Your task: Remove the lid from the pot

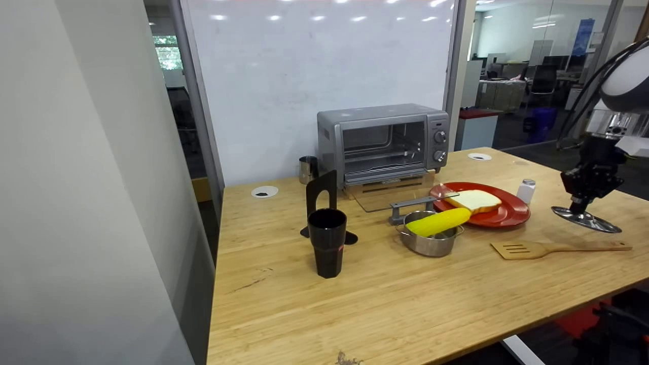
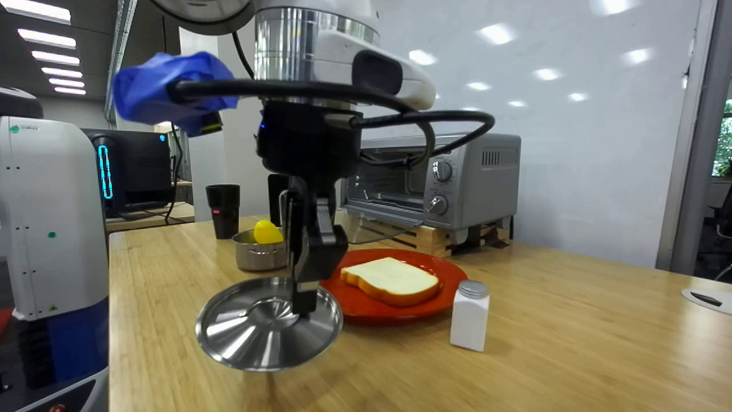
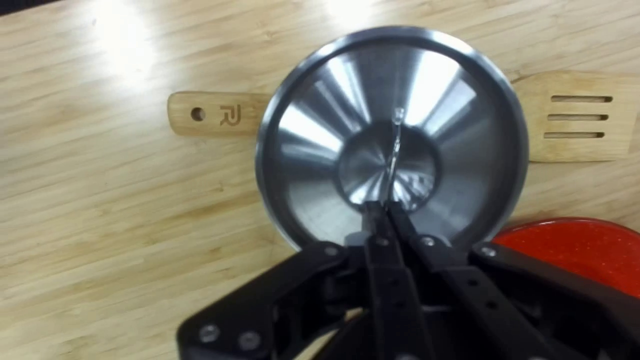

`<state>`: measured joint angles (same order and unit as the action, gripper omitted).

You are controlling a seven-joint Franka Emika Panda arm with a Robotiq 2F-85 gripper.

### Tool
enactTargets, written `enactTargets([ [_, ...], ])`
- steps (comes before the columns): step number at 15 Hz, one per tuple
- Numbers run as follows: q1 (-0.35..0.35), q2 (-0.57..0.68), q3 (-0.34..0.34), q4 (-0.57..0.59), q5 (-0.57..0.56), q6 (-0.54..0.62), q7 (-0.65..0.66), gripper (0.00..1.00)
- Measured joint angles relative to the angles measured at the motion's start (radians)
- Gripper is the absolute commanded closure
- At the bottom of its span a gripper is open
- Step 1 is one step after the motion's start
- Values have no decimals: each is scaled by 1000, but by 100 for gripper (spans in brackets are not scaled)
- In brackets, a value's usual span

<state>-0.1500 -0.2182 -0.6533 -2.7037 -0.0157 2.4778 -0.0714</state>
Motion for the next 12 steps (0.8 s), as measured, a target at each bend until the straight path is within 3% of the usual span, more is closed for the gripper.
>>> enactTargets([
  [7, -146, 41, 165, 46, -107, -22, 115, 97],
  [12, -153, 40, 175, 46, -105, -22, 115, 97],
])
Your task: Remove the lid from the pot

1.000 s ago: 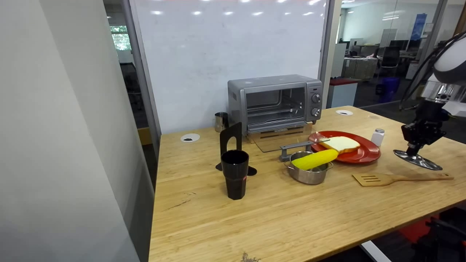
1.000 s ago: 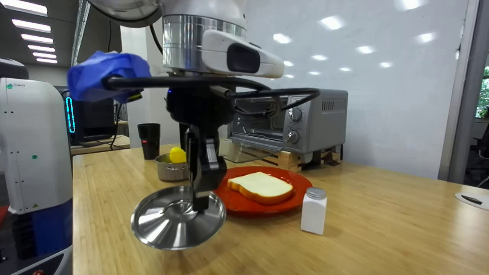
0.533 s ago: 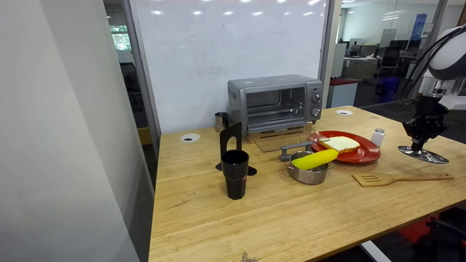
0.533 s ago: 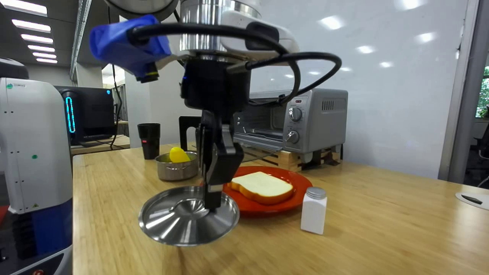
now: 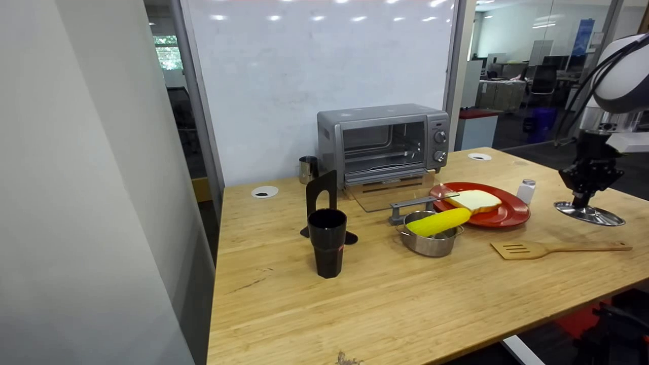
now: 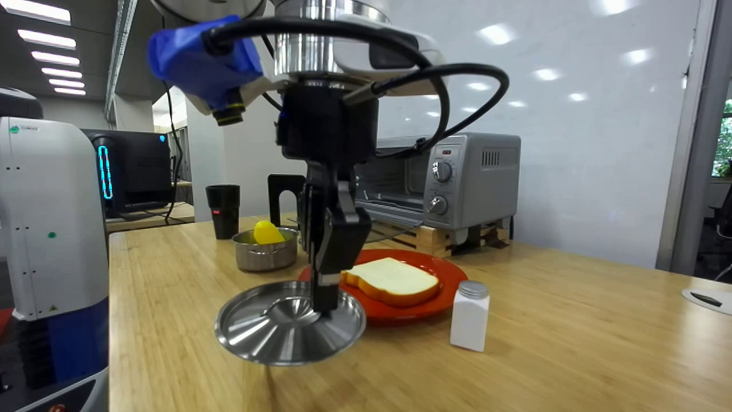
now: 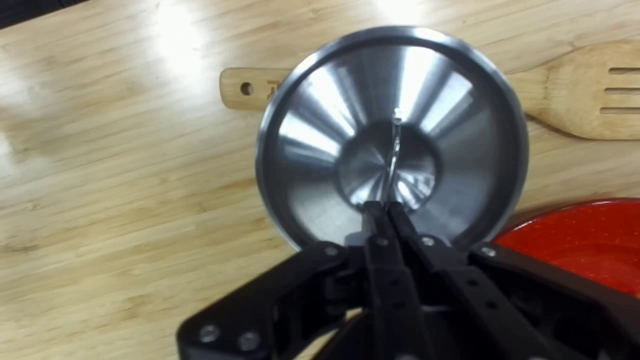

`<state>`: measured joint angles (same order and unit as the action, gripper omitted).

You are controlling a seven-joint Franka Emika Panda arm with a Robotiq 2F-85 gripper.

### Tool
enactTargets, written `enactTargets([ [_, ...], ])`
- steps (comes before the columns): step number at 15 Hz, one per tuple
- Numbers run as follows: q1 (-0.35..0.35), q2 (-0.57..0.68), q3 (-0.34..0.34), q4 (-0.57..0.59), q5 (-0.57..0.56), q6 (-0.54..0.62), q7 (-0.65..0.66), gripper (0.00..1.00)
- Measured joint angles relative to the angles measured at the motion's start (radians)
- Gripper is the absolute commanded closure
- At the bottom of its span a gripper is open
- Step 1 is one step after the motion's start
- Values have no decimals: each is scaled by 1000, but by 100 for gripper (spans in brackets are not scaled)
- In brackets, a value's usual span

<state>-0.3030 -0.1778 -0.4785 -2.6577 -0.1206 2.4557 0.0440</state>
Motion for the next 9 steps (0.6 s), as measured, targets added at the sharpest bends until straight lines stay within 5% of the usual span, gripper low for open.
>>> enactTargets([
  [9, -7, 1, 11, 0, 0, 2, 0, 99],
])
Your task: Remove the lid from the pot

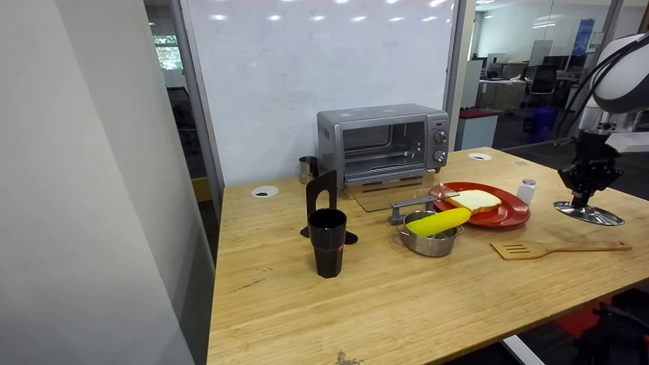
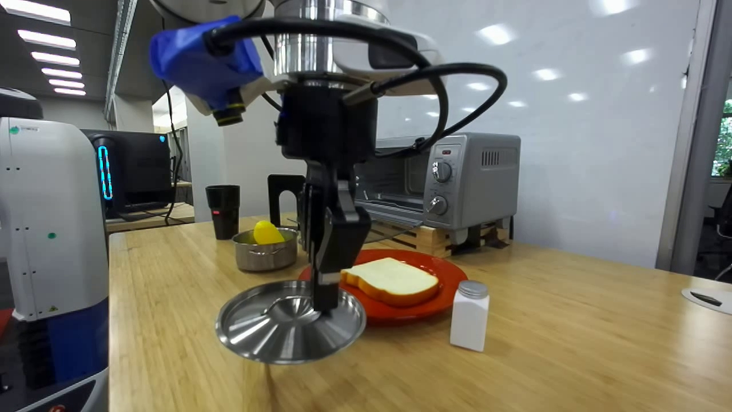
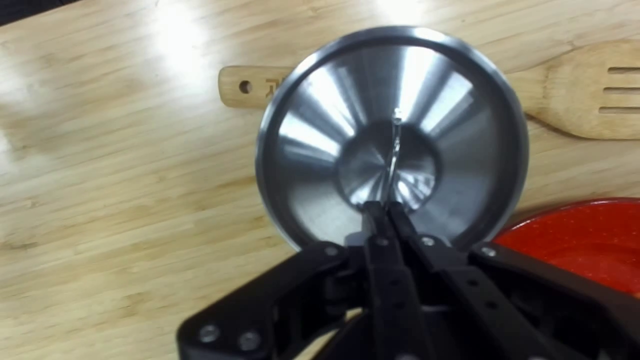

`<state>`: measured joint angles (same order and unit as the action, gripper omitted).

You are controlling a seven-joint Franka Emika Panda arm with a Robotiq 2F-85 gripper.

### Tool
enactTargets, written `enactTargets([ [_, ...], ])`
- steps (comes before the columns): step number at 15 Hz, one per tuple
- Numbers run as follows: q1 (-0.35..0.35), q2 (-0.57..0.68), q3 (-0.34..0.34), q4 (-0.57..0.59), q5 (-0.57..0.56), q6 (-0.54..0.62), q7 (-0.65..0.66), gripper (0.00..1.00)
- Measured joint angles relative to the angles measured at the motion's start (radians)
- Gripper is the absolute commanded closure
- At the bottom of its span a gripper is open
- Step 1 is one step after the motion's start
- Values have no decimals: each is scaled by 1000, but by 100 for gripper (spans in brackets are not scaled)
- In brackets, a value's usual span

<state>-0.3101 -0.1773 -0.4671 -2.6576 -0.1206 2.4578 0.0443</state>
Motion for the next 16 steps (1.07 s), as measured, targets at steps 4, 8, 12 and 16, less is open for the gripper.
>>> enactTargets([
  [4, -24, 14, 6, 8, 0, 20, 4, 99],
  [8, -53, 74, 6, 49, 2, 48, 11, 99],
  [12, -60, 161, 6, 102, 7, 72, 25, 99],
  [16, -59, 241, 17, 151, 5, 91, 50, 99],
])
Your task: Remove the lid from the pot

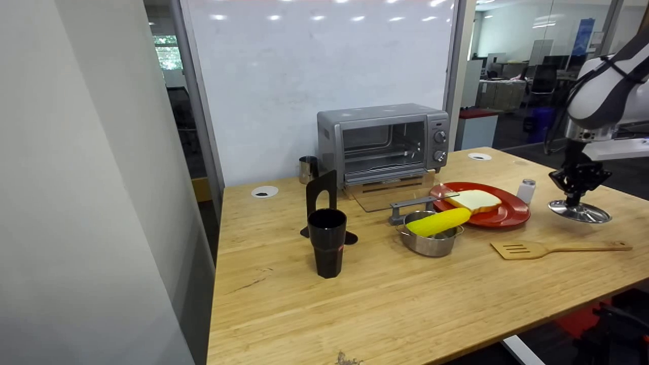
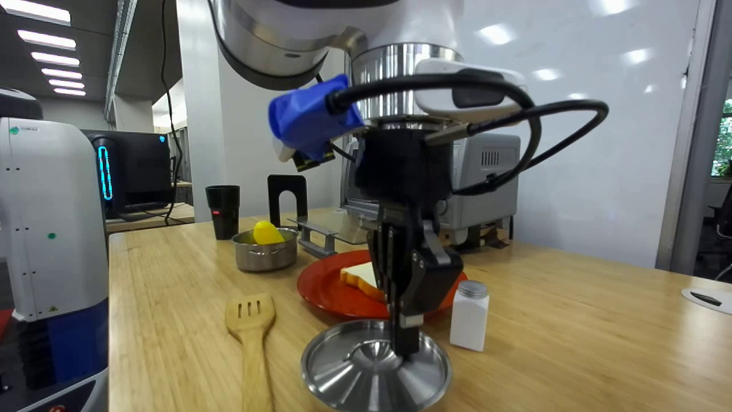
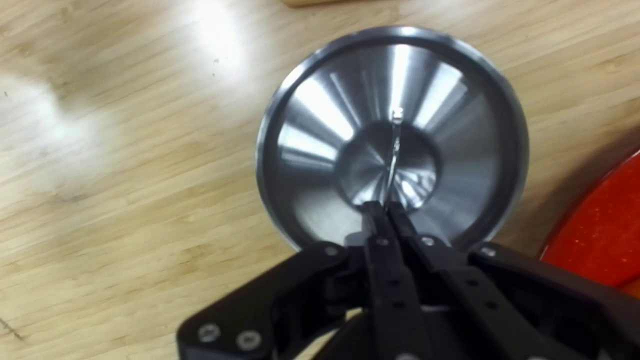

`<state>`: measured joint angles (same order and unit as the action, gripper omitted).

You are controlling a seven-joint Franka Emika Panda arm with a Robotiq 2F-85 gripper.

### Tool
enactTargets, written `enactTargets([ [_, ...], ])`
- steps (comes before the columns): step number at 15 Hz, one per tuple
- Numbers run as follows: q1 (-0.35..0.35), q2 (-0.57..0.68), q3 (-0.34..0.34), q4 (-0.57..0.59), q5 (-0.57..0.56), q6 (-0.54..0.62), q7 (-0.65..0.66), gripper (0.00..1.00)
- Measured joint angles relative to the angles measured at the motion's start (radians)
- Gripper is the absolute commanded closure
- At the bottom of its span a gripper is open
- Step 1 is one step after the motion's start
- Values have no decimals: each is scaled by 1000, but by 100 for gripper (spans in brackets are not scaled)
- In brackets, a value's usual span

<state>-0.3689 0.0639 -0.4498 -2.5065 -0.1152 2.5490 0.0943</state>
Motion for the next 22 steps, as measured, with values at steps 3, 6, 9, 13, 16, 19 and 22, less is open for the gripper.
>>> enactTargets([
  [3, 6, 46, 11, 26, -8, 9, 26, 99],
  [6, 17, 80, 20, 46, -18, 19, 51, 99],
  [9, 32, 105, 25, 59, -28, 31, 71, 99],
  [13, 53, 127, 27, 67, -34, 43, 80, 80],
  [16, 63, 135, 27, 69, -36, 45, 80, 58],
  [19, 69, 135, 27, 68, -49, 46, 80, 38],
  [22, 75, 131, 27, 67, -92, 44, 81, 17],
])
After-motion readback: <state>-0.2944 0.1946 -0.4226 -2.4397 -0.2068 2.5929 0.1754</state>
